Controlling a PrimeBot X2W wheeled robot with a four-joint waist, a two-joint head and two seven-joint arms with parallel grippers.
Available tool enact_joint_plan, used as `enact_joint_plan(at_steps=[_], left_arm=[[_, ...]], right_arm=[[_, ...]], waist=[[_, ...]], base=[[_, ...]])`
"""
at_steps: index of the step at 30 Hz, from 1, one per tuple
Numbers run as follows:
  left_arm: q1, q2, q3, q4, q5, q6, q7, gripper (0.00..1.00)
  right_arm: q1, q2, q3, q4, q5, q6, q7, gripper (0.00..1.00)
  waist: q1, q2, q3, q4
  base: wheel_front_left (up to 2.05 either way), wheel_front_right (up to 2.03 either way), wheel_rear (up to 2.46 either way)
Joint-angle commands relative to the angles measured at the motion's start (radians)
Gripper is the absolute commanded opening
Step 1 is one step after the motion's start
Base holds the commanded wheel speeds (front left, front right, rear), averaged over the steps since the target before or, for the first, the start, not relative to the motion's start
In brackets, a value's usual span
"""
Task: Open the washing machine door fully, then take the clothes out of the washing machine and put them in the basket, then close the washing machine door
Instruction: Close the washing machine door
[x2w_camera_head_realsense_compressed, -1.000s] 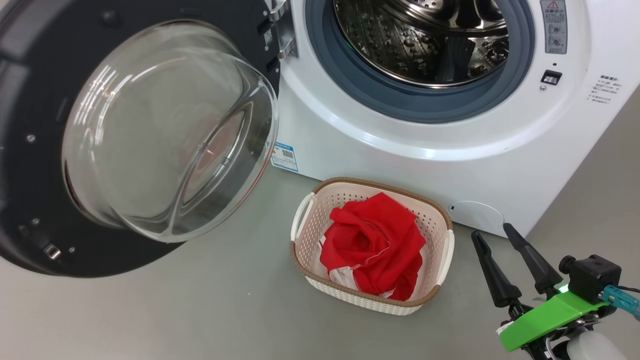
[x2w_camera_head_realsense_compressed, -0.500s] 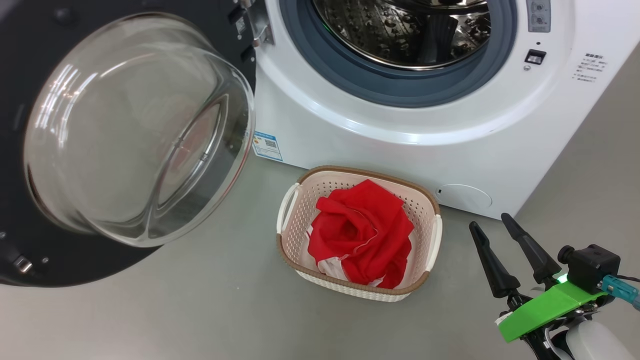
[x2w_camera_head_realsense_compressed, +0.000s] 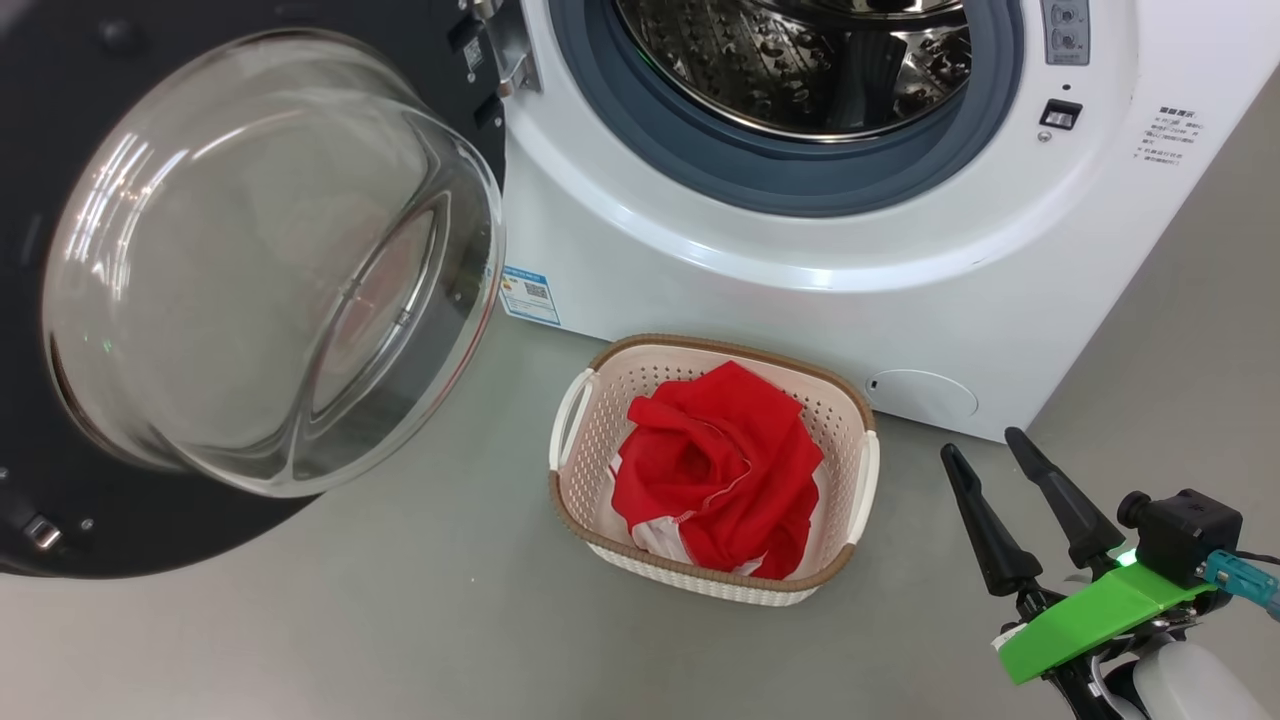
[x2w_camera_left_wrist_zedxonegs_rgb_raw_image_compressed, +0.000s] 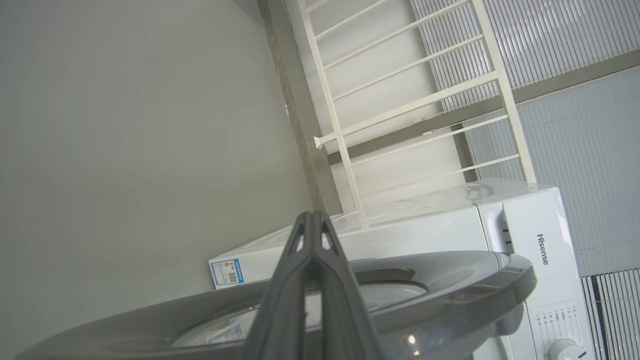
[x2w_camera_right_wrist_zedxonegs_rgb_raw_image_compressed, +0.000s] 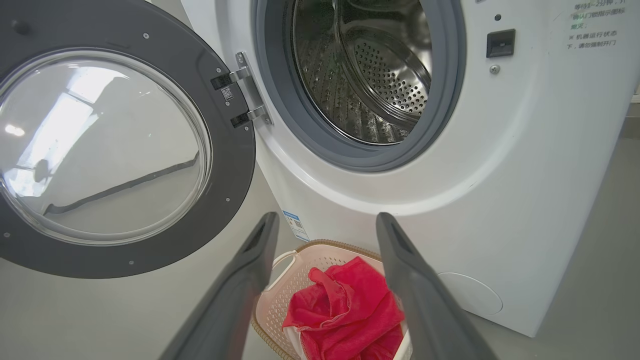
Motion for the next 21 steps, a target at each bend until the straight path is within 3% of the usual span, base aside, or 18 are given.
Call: enact_joint_plan(at_steps=[1, 10, 21], left_arm=[[-0.003, 0.067, 0.014, -0.03, -0.006, -0.005, 0.014, 0.0], [0.023, 0.052, 0.001, -0.062, -0.007, 0.013, 0.044, 0.0], [0.068, 0.034, -0.057, -0.134, -0.019, 0.026, 0.184, 0.0]], right_arm=[[-0.018, -0.008, 0.015, -0.02, 0.008, 0.002, -0.005, 1.0], [-0.018, -0.006, 0.017, -0.019, 0.008, 0.002, -0.005, 1.0], [-0.018, 0.0, 0.016, -0.016, 0.009, 0.002, -0.005, 1.0]], waist=[[0.0, 0.0, -0.003, 0.002], [0.0, 0.0, -0.008, 0.0], [0.0, 0.0, -0.015, 0.002]], base=[[0.0, 0.0, 0.0], [0.0, 0.0, 0.0], [0.0, 0.0, 0.0]])
